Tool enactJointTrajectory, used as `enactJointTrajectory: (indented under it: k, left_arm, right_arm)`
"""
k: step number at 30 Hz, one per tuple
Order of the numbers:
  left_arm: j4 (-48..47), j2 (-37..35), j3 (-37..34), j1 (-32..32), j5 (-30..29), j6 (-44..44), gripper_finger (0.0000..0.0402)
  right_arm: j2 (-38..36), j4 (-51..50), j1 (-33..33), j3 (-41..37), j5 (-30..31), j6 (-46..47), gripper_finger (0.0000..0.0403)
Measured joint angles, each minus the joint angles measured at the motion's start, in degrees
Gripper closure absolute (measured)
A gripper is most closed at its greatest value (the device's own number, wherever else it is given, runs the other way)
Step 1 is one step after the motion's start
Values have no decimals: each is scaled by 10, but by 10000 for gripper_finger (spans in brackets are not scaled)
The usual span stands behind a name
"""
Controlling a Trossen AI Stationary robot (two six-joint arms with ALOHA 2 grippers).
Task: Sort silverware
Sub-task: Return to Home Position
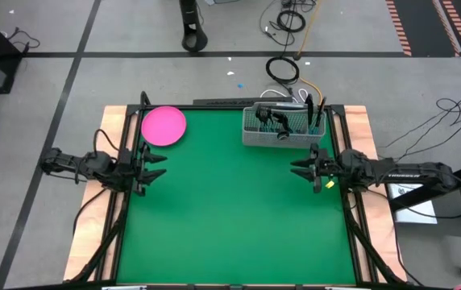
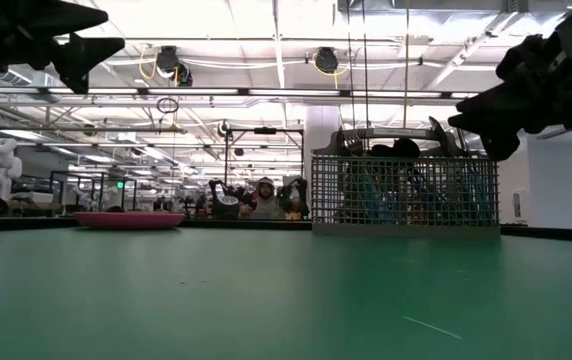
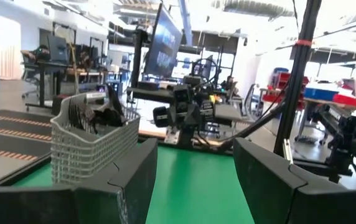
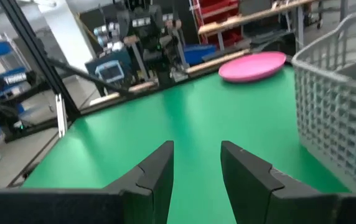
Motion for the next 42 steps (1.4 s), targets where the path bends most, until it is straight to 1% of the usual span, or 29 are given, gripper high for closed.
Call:
enactJointTrajectory:
  k: [3, 8, 11, 17, 19, 20, 23, 26, 30, 33, 35, 38, 42]
  left_arm:
    - [-11, 0, 0, 0, -3, -3, 189]
    - [-52, 0, 0, 0, -47, -8, 189]
    - [-52, 0, 0, 0, -55, -14, 189]
    - [-58, 0, 0, 0, -71, -10, 189]
    - [-80, 0, 0, 0, -91, -5, 189]
    - [-94, 2, 0, 0, -102, -16, 189]
    - [-137, 4, 0, 0, -109, -49, 189]
    - [-112, 7, -25, 0, -93, -60, 189]
    - [-1, 14, -54, 0, -47, -31, 189]
    - [27, 13, -57, 0, -16, -22, 189]
    - [8, 18, -57, 0, -22, -34, 189]
    - [12, 16, -57, 0, -43, -85, 189]
    - [10, 17, -57, 0, -43, -90, 189]
  right_arm:
    - [-30, -20, -8, 0, 3, 5, 280]
    - [-76, -104, -15, 0, 38, 17, 280]
    - [-86, -103, -14, 1, 47, 7, 280]
    - [-82, -103, -14, 1, 48, -37, 280]
    - [-75, -103, -14, 1, 48, -40, 280]
    - [-72, -103, -14, 1, 48, -39, 280]
    - [-64, -103, -14, 1, 48, -54, 280]
    - [-60, -103, -14, 1, 48, -95, 280]
    - [-58, -103, -14, 1, 49, -134, 280]
    - [-58, -103, -14, 1, 48, -142, 280]
    - [-58, -103, -14, 1, 48, -140, 280]
    - [-58, -103, -14, 1, 48, -139, 280]
    - [-58, -103, -14, 1, 48, -138, 280]
